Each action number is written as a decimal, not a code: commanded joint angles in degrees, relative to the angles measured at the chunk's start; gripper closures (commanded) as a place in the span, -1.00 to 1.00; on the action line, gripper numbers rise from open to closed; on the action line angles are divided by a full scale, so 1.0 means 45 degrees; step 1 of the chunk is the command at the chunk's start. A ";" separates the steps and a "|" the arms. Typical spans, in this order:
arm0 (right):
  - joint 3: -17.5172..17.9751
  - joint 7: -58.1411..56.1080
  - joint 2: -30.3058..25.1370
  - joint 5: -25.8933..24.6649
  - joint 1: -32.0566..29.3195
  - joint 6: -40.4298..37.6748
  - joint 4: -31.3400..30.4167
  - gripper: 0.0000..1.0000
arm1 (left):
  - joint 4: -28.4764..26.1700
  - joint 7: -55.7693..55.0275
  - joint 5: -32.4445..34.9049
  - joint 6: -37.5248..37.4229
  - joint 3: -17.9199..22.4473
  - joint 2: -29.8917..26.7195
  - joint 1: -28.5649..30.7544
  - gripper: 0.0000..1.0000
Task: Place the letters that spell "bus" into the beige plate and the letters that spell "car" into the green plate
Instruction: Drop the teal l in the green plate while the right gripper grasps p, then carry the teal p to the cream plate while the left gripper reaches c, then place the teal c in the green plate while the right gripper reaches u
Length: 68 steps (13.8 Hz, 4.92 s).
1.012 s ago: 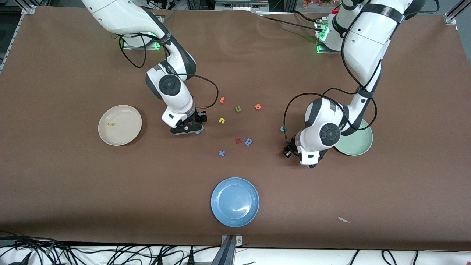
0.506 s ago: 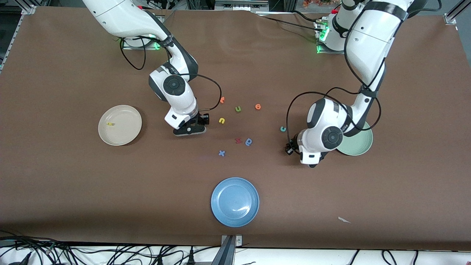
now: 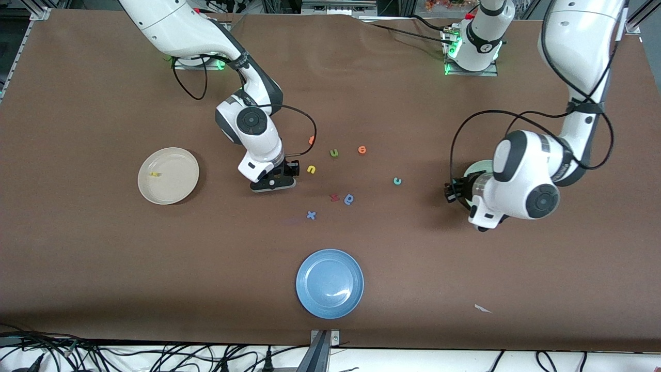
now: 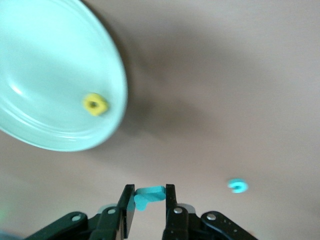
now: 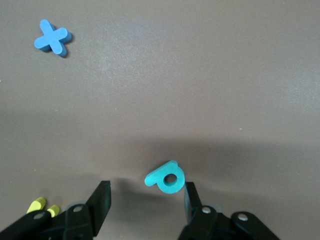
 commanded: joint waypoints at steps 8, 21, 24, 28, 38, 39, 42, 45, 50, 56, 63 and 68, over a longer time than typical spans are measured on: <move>-0.0238 0.0256 0.0396 -0.0619 0.0083 0.0254 0.0234 -0.34 | -0.1358 0.2636 0.1827 0.0545 -0.0058 0.0812 0.1568 0.62; -0.0238 0.0256 0.0474 -0.0677 0.0083 0.0411 0.0156 -0.06 | -0.1046 -0.2454 0.1104 0.2747 -0.2691 0.0402 0.1023 -1.00; -0.0238 0.0236 0.0474 -0.0697 0.0083 0.0411 0.0156 0.02 | -0.1845 -0.4587 0.1182 0.4779 -0.2890 0.0636 0.0029 -1.00; -0.0238 0.0197 0.0474 -0.0697 0.0083 0.0411 0.0156 0.30 | -0.2804 -0.5760 0.1182 0.6345 -0.2890 0.0695 -0.0635 -0.99; -0.0414 -0.1948 -0.1495 -0.0619 -0.0909 -0.0917 -0.0622 0.39 | -0.3801 -0.6544 0.1182 0.8143 -0.2890 0.0851 -0.1263 -0.34; -0.0414 -0.2416 -0.1943 -0.0580 -0.1319 -0.0956 -0.0934 0.39 | -0.3801 -0.6544 0.1182 0.8144 -0.2890 0.0851 -0.1282 -0.28; -0.0395 -0.5009 -0.3174 -0.0521 -0.2743 -0.1152 -0.2222 0.38 | -0.3801 -0.6544 0.1182 0.8164 -0.2890 0.0851 -0.1263 -0.04; -0.0375 -0.7353 -0.4308 -0.0521 -0.4462 -0.1133 -0.3648 0.38 | -0.3782 -0.6525 0.1182 0.8164 -0.2890 0.0871 -0.1263 0.25; -0.0414 -0.9604 -0.5677 -0.0482 -0.5930 -0.0996 -0.5681 0.35 | -0.3665 -0.6486 0.1202 0.8164 -0.2890 0.0852 -0.1166 0.76; -0.0785 -1.0760 -0.5308 -0.0462 -0.6401 -0.0099 -0.5762 -0.99 | -0.3334 -0.6329 0.1202 0.8008 -0.2890 0.0560 -0.0951 0.90; -0.0359 -1.0255 -0.5190 0.1172 -0.6343 -0.0019 -0.5684 -1.00 | -0.1637 -0.3876 0.1124 0.3643 -0.2909 -0.0691 0.1291 0.91; 0.1266 -0.5204 -0.4839 0.1881 -0.4670 0.0020 -0.5275 -1.00 | -0.1535 0.0205 0.1454 0.1427 -0.2793 -0.0731 0.3518 0.90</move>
